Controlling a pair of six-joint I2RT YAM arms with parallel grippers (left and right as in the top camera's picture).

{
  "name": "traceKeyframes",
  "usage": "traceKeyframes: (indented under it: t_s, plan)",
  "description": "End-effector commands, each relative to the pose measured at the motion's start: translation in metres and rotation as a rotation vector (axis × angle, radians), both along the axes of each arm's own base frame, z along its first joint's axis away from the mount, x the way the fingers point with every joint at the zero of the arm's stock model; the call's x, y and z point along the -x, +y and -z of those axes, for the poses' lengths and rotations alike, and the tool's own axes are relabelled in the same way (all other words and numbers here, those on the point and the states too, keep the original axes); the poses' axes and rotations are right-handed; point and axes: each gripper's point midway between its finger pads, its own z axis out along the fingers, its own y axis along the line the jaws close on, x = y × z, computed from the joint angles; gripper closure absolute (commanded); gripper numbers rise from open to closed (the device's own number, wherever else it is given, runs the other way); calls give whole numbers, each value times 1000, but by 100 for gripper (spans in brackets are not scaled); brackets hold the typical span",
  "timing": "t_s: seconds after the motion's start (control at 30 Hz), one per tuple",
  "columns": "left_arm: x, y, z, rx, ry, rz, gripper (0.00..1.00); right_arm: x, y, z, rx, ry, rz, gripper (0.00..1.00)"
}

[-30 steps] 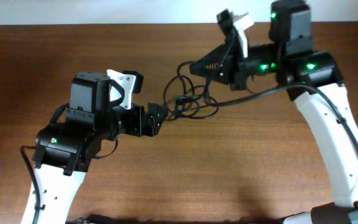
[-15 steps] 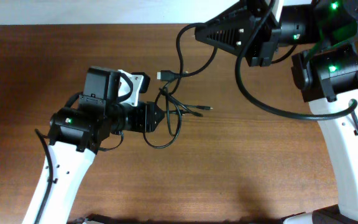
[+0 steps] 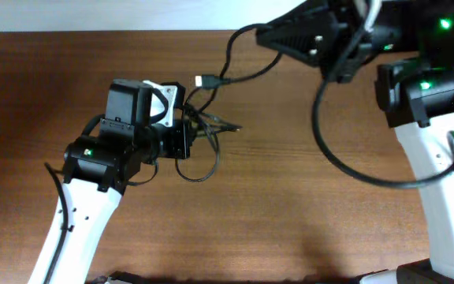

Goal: Untangle cables

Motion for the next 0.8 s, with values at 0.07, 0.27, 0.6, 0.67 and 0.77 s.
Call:
traceKeyframes:
  t_s: [0.07, 0.27, 0.6, 0.67, 0.77]
  plan:
    - [2, 12, 10, -66, 31, -42, 100, -31, -65, -9, 1, -53, 213, 96]
    - [7, 19, 15, -109, 51, -49, 100, -73, -218, 4, 39, 75, 624, 96]
    - [-15, 133, 11, -510, -31, -493, 100, -54, -361, 6, 4, 115, 1038, 96]
    - [-17, 180, 6, -519, -26, -670, 99, -59, -368, 11, 2, 122, 1039, 96]
    - [-15, 240, -2, -428, -34, -940, 98, -69, -382, 23, -12, 159, 1041, 96]
